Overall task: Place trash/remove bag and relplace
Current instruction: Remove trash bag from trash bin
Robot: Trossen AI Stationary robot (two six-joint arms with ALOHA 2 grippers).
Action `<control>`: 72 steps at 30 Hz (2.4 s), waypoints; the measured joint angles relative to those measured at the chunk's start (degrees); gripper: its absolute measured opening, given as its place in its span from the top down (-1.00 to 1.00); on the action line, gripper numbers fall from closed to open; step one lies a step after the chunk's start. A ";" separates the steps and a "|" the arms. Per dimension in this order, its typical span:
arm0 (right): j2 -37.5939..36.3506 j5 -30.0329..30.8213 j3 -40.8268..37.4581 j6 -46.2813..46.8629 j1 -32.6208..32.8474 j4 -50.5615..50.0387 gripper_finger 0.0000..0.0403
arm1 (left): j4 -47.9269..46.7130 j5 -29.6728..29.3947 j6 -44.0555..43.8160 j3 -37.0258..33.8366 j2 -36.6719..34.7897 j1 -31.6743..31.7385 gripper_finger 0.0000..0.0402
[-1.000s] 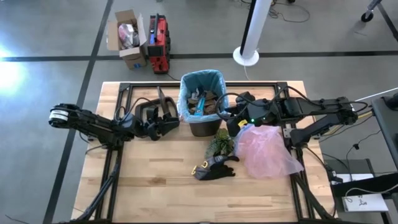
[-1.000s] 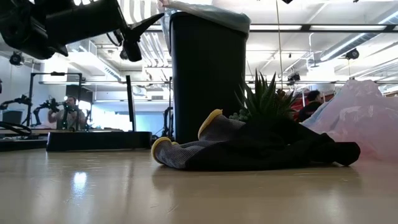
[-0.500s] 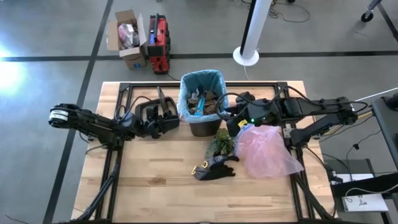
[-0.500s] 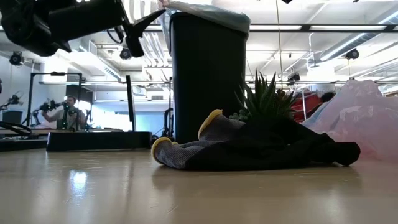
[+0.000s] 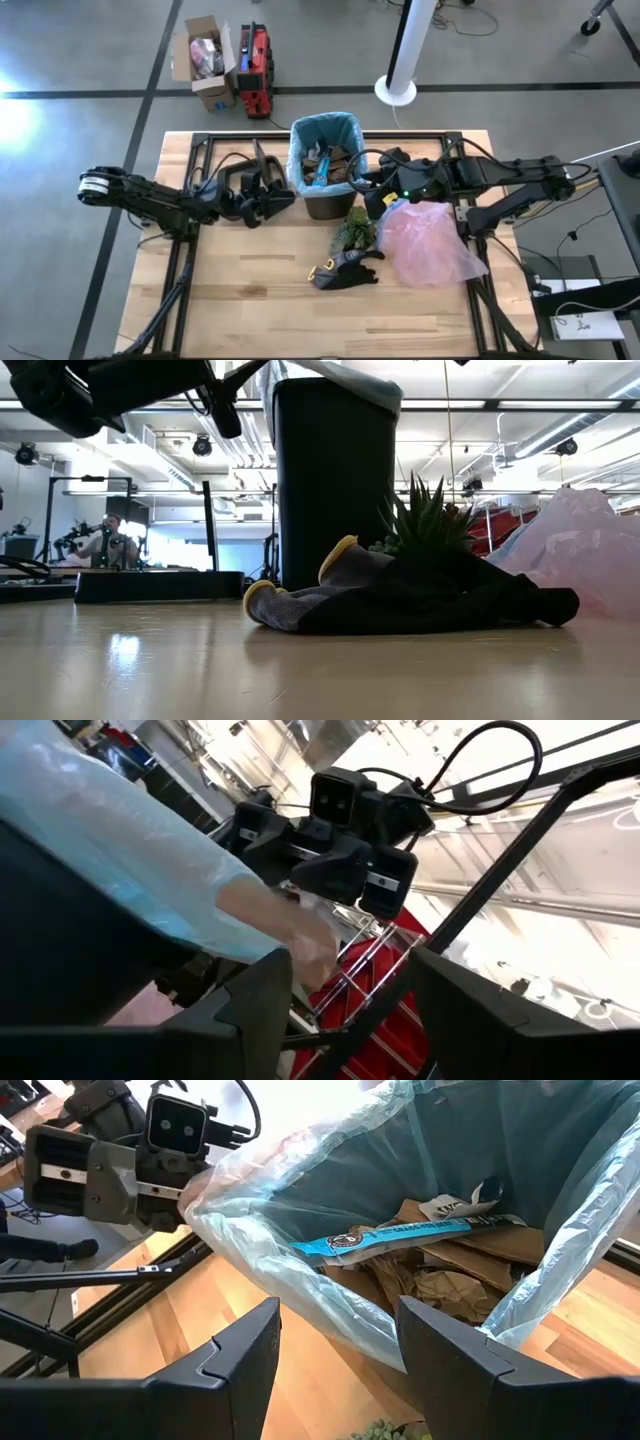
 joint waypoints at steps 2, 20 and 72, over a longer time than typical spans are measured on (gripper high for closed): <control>0.02 0.00 0.00 0.00 -0.02 0.00 0.08 | -0.08 0.08 0.00 0.01 -0.02 0.00 0.09; 0.02 0.00 0.00 0.00 -0.02 0.00 0.08 | 2.09 -4.54 0.28 -0.10 0.31 -0.02 0.26; 0.02 0.00 -0.01 -0.40 0.00 0.02 0.08 | -11.09 -7.96 4.98 8.65 0.85 0.00 0.49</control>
